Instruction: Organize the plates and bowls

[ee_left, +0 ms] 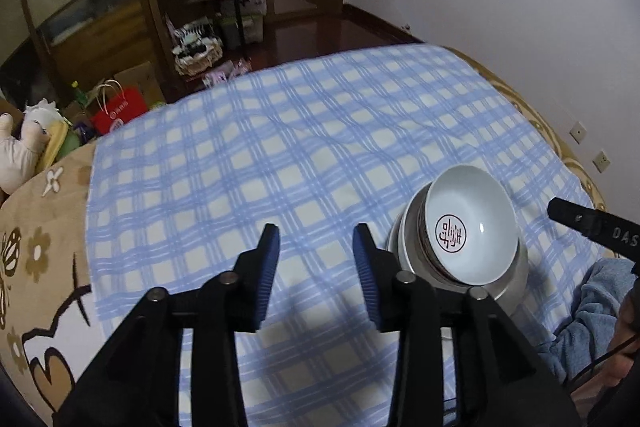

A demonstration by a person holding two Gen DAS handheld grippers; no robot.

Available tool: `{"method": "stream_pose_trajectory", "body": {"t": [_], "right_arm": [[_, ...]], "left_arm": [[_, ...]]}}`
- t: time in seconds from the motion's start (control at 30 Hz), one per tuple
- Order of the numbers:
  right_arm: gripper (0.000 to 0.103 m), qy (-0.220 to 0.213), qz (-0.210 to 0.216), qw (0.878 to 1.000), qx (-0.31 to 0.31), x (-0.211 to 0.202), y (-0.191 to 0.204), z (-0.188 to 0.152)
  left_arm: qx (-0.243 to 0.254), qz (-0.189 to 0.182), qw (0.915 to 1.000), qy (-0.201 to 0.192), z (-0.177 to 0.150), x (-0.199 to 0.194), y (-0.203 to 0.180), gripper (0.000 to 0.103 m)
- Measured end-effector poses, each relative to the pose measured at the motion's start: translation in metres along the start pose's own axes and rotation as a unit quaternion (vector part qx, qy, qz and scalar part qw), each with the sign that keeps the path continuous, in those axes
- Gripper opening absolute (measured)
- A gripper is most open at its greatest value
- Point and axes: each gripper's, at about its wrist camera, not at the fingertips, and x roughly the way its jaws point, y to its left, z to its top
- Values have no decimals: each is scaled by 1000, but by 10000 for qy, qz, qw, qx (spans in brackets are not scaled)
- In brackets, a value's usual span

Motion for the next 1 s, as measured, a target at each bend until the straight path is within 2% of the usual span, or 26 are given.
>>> {"method": "stream_pose_trajectory", "body": {"t": [0.07, 0.17, 0.2, 0.27, 0.37, 0.47, 0.57, 0.8, 1.0], "right_arm": [[57, -173, 82, 9998, -42, -14, -1, -1], [62, -458, 303, 9984, -92, -37, -4, -4], [63, -516, 332, 9980, -121, -43, -4, -4], [78, -783, 404, 9959, -198, -60, -6, -8], [94, -1093, 473, 9923, -347, -77, -8, -12], [103, -1449, 565, 9869, -424, -95, -11, -19], [103, -1750, 548, 9816, -525, -108, -12, -26], [103, -2280, 239, 9704, -761, -119, -9, -42], [103, -2486, 113, 9641, -927, -113, -4, -47]], "left_arm": [[71, 115, 9998, -114, 0, -8, 1, 51], [93, 267, 9995, -172, 1, -15, 2, 58], [50, 271, 9994, -214, 1, -19, 4, 65], [17, 288, 9990, -338, -1, -29, 7, 72], [80, 446, 9965, -700, -4, -49, 8, 81], [172, 631, 9927, -1017, -9, -66, 7, 91], [245, 801, 9873, -1351, -16, -84, 5, 96], [151, 815, 9826, -1663, -35, -110, 7, 97], [11, 907, 9759, -1982, -49, -122, 12, 97]]}}
